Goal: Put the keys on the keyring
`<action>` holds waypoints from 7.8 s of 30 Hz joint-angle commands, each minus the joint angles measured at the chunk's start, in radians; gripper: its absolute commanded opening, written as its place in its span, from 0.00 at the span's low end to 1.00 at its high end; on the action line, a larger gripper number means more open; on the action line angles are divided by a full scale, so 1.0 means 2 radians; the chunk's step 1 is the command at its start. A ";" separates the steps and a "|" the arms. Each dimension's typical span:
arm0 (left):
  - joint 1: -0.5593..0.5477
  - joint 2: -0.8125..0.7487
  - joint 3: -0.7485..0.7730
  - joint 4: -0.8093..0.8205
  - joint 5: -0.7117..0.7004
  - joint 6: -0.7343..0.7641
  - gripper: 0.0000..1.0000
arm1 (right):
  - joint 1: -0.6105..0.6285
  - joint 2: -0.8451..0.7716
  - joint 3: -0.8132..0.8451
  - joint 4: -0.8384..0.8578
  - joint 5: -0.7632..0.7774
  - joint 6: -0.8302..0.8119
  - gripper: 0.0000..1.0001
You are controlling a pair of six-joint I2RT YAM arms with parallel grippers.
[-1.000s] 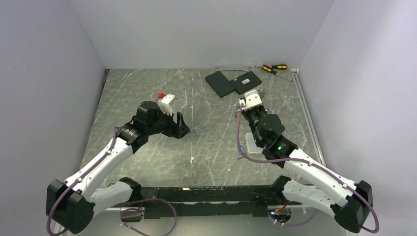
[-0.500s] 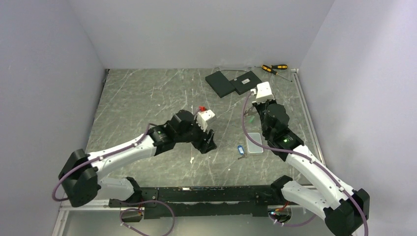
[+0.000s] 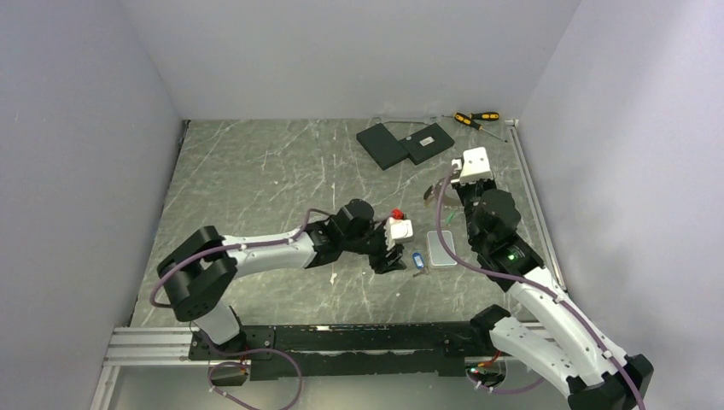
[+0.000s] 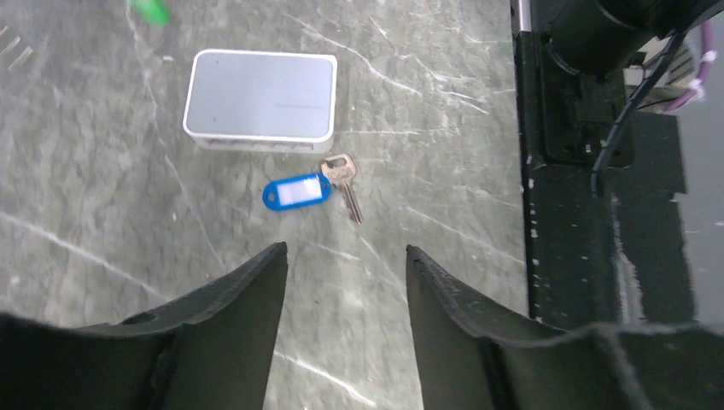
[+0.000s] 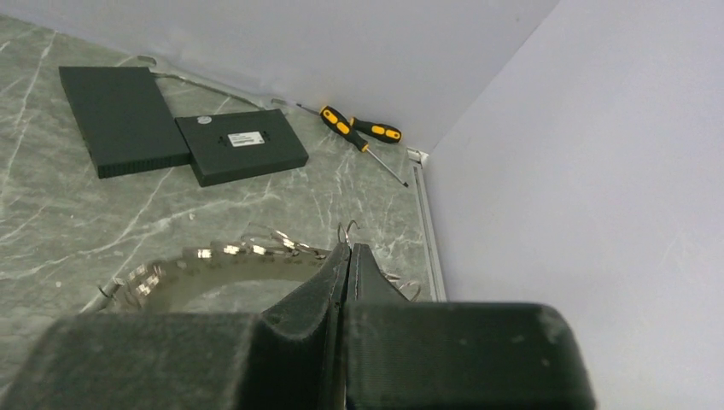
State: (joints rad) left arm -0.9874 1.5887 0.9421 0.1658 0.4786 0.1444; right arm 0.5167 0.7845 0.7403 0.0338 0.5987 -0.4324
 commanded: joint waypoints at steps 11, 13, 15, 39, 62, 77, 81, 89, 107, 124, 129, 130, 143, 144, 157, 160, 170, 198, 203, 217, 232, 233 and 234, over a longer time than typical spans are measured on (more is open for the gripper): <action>-0.030 0.130 0.061 0.105 -0.001 0.113 0.54 | -0.002 -0.051 -0.018 0.016 0.008 0.004 0.00; -0.031 0.144 0.068 0.111 -0.018 0.110 0.55 | -0.002 -0.052 -0.021 0.021 0.008 0.004 0.00; -0.032 0.157 0.077 0.110 -0.026 0.112 0.54 | -0.002 -0.052 -0.025 0.024 0.008 0.004 0.48; -0.033 0.188 0.112 0.066 -0.033 0.085 0.53 | -0.003 -0.054 -0.037 0.024 -0.045 0.194 0.00; -0.024 -0.347 -0.036 -0.314 -0.295 0.037 0.74 | -0.205 0.145 0.135 -0.175 -0.394 0.406 0.18; -0.022 -0.408 -0.099 -0.306 -0.298 0.039 0.79 | -0.224 0.388 0.206 -0.253 -0.099 0.417 0.82; -0.022 -0.410 -0.102 -0.305 -0.294 0.041 0.79 | -0.237 0.455 0.234 -0.249 -0.102 0.409 0.86; -0.020 -0.406 -0.104 -0.301 -0.293 0.047 0.78 | -0.243 0.538 0.266 -0.256 -0.127 0.411 0.84; -0.017 -0.402 -0.104 -0.301 -0.286 0.054 0.75 | -0.246 0.523 0.254 -0.235 -0.183 0.401 0.00; 0.007 -0.437 -0.095 -0.302 -0.361 0.053 0.67 | -0.013 0.378 0.338 -0.330 -0.085 0.424 0.00; 0.020 -0.483 -0.105 -0.288 -0.421 0.056 0.67 | 0.081 0.410 0.360 -0.337 -0.096 0.466 0.00; 0.023 -0.492 -0.106 -0.285 -0.438 0.056 0.68 | 0.098 0.422 0.365 -0.340 -0.101 0.476 0.00; 0.058 -0.538 -0.114 -0.273 -0.463 0.055 0.67 | 0.213 0.567 0.406 -0.296 -0.192 0.504 0.00; 0.059 -0.536 -0.114 -0.273 -0.461 0.055 0.67 | 0.213 0.574 0.407 -0.296 -0.191 0.498 0.00; 0.077 -0.521 -0.115 -0.272 -0.438 0.054 0.67 | 0.213 0.636 0.405 -0.277 -0.209 0.451 0.00; 0.082 -0.517 -0.114 -0.271 -0.432 0.054 0.67 | 0.211 0.642 0.400 -0.275 -0.207 0.441 0.00; 0.092 -0.505 -0.115 -0.270 -0.423 0.054 0.67 | 0.204 0.666 0.404 -0.271 -0.237 0.417 0.03; 0.131 -0.477 -0.111 -0.265 -0.390 0.051 0.65 | 0.219 0.649 0.388 -0.249 -0.325 0.409 0.12; 0.134 -0.475 -0.109 -0.266 -0.389 0.051 0.64 | 0.240 0.642 0.382 -0.239 -0.338 0.399 0.35; 0.135 -0.478 -0.108 -0.271 -0.397 0.052 0.63 | 0.244 0.553 0.340 -0.233 -0.263 0.386 0.67; 0.136 -0.497 -0.105 -0.276 -0.425 0.052 0.62 | 0.194 0.616 0.450 -0.282 -0.252 0.354 0.60; 0.136 -0.500 -0.106 -0.276 -0.427 0.051 0.62 | 0.194 0.621 0.455 -0.281 -0.254 0.350 0.59; 0.137 -0.503 -0.106 -0.276 -0.428 0.051 0.62 | 0.194 0.626 0.463 -0.282 -0.253 0.349 0.56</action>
State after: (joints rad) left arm -0.7212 0.6083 0.7109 -0.4095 -0.3408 0.2489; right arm 0.8948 2.0022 1.5940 -0.5041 0.1013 0.3077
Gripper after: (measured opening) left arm 0.621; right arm 0.596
